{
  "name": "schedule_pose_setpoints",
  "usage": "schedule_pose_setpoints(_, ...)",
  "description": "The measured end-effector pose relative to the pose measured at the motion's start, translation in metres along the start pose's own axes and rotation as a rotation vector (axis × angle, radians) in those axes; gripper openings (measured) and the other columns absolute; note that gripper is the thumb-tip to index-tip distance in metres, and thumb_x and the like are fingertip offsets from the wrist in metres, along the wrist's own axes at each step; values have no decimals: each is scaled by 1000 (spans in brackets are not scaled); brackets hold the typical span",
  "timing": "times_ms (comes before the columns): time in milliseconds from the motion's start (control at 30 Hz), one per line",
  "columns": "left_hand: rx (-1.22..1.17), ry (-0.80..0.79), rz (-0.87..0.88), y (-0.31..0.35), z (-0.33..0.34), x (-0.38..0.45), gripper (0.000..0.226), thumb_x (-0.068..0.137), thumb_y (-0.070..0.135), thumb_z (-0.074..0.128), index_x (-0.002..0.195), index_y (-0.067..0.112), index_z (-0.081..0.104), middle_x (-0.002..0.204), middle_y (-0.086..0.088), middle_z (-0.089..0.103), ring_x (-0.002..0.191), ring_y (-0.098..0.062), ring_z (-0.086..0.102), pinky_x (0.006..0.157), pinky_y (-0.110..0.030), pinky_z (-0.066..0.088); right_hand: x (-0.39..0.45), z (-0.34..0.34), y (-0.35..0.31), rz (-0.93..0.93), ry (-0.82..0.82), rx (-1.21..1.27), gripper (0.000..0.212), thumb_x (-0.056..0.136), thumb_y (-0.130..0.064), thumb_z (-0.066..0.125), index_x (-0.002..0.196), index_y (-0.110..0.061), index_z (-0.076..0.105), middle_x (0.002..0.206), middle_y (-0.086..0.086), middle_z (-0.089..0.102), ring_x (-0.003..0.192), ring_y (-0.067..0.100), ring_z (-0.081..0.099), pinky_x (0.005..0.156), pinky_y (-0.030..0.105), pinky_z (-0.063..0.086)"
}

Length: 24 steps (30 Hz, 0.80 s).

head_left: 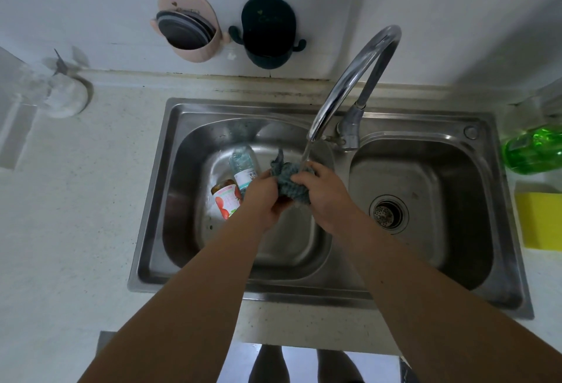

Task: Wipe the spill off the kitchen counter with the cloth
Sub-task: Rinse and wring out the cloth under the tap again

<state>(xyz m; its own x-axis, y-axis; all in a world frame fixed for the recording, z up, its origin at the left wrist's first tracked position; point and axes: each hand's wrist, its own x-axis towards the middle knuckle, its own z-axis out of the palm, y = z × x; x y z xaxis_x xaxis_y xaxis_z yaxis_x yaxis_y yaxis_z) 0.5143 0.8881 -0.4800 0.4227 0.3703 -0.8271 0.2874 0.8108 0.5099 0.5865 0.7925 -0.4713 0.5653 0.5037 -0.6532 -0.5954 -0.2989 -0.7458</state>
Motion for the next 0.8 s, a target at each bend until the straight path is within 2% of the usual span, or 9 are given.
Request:
schedule_pose_setpoints(100,-87,-47,-66,-2,0,-11,35,103,16,49,129,0,64,122,-23,72,110,-36,71,93,-53,60,2,0,-7,-149,139,-300,21,93,-7,64,110,-20,66,102,1,70,92,13,68,71,21,54)
schedule_pose_setpoints(167,-141,-82,-122,0,2,-14,46,106,35,47,130,0,64,122,-22,72,106,-34,73,82,-50,63,-2,0,-5,-284,161,-510,15,93,-13,63,103,-24,65,98,-8,64,90,4,62,74,19,50)
schedule_pose_setpoints(300,-168,-75,-125,5,2,-11,30,108,30,49,105,11,71,101,-13,77,82,-25,78,66,-41,63,-11,15,3,-221,64,-213,22,98,-25,63,79,-17,71,93,4,71,91,20,68,85,36,56)
schedule_pose_setpoints(367,-137,-127,-177,2,7,-13,39,106,23,46,84,15,78,94,-9,76,82,-23,75,75,-39,59,-7,22,0,-187,128,-119,37,102,-30,59,69,-15,64,76,0,69,78,18,67,80,36,54)
schedule_pose_setpoints(433,-111,-180,-226,0,14,-21,52,106,22,42,72,15,81,87,-9,77,87,-24,72,85,-41,55,1,22,-6,-239,195,-175,33,105,-27,54,77,-14,64,74,-4,67,75,10,63,78,32,51)
schedule_pose_setpoints(500,-126,-204,-225,0,19,-26,45,104,25,39,91,13,80,94,-10,77,93,-25,71,86,-40,56,12,15,-8,-346,215,-498,23,104,-31,54,92,-17,67,86,-4,67,86,12,62,82,32,49)
schedule_pose_setpoints(600,-155,-142,-212,2,22,-27,44,104,47,47,122,14,71,116,-10,76,111,-27,69,96,-43,56,23,4,-12,-338,343,-924,36,92,-58,53,95,-26,66,100,-2,68,97,22,63,88,39,53)
schedule_pose_setpoints(733,-170,-88,-238,7,24,-29,43,102,53,56,100,12,68,80,-8,76,82,-20,67,78,-33,55,18,-4,-33,-163,297,-415,28,94,-31,58,86,-6,67,81,0,66,73,14,58,71,34,44)
schedule_pose_setpoints(800,-195,-80,-262,12,23,-27,38,100,48,60,89,12,63,67,-7,69,72,-18,62,69,-30,53,13,-13,-38,-120,264,-234,27,94,-28,61,86,-4,71,79,6,65,76,16,58,74,36,46)
